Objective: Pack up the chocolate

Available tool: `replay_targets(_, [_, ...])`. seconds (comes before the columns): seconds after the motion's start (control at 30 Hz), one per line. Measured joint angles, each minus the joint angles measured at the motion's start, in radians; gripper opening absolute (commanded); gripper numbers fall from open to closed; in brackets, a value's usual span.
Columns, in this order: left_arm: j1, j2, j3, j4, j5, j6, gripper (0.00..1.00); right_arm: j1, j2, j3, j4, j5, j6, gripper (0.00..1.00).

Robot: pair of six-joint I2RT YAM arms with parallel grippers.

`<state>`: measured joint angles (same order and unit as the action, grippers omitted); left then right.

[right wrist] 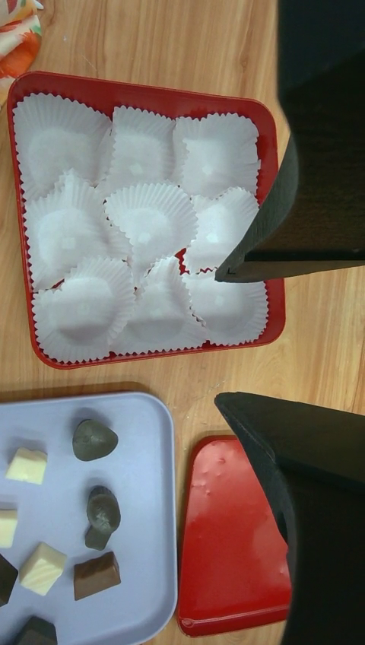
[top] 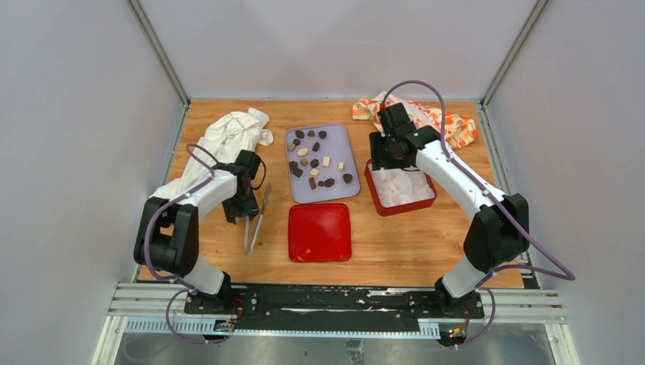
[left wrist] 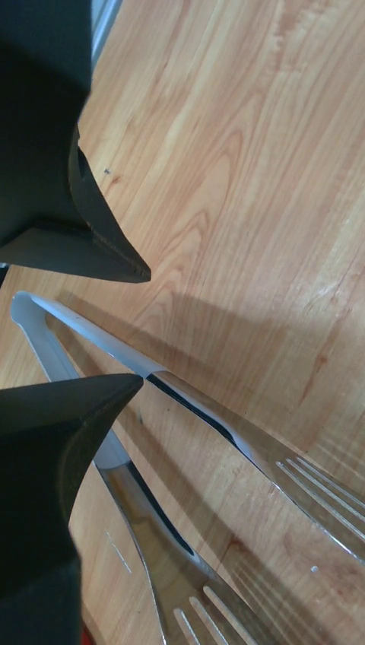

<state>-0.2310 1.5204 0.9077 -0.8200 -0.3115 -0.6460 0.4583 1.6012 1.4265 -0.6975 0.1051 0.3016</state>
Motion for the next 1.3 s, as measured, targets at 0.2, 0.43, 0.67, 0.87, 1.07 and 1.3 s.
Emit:
replay_targets(0.2, [0.0, 0.018, -0.034, 0.057, 0.026, -0.026, 0.39, 0.0, -0.007, -0.015, -0.002, 0.02, 0.002, 0.59])
replay_targets(0.43, [0.0, 0.019, -0.035, 0.082, 0.032, -0.031, 0.35, 0.0, -0.053, -0.045, -0.005, 0.037, 0.002, 0.59])
replay_targets(0.67, [0.0, 0.037, -0.037, 0.099, 0.046, -0.031, 0.28, 0.0, -0.086, -0.061, -0.008, 0.061, 0.014, 0.58])
replay_targets(0.87, [0.0, 0.042, -0.039, 0.112, 0.073, -0.014, 0.0, 0.0, -0.099, -0.063, -0.026, 0.087, 0.028, 0.58])
replay_targets(1.07, [0.0, 0.021, -0.038, 0.107, 0.1, -0.019, 0.0, 0.0, -0.121, -0.063, -0.044, 0.107, 0.049, 0.57])
replay_targets(1.3, [-0.056, -0.182, 0.007, 0.027, 0.151, -0.126, 0.0, -0.002, -0.186, -0.063, -0.069, 0.103, 0.022, 0.57])
